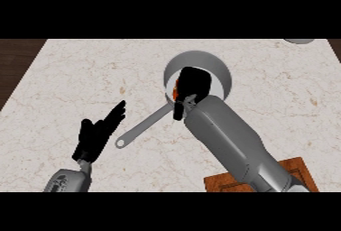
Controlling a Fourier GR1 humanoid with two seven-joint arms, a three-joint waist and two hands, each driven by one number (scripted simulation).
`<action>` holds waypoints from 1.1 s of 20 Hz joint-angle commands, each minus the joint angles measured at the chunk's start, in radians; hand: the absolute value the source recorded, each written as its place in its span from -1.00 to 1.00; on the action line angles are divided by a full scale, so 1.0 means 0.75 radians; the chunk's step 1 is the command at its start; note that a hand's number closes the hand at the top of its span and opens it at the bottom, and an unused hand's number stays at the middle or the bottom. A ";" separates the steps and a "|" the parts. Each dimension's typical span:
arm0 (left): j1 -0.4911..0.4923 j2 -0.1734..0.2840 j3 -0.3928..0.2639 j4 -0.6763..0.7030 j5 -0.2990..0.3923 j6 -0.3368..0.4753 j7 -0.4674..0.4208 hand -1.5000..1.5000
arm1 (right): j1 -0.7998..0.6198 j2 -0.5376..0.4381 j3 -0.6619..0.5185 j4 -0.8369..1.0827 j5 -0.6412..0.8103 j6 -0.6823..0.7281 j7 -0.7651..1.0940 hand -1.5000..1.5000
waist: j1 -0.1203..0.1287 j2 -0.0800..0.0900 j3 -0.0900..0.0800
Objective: Pick the squash from the cutting board and place it in the pot
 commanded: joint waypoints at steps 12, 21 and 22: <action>0.002 -0.013 0.024 0.046 0.009 0.002 -0.003 0.00 | -0.092 0.007 -0.118 -0.106 -0.165 -1.070 -0.246 -1.00 | -0.031 -0.003 0.003; 0.110 0.012 0.030 -0.104 -0.003 0.032 0.027 0.00 | 0.078 -0.031 -0.239 -0.301 -0.048 -1.391 -0.309 -1.00 | -0.086 -0.024 0.003; 0.111 0.004 0.046 0.010 -0.007 0.020 -0.067 0.00 | 0.144 -0.027 -0.232 -0.381 -0.062 -1.385 -0.331 -1.00 | -0.100 -0.021 0.002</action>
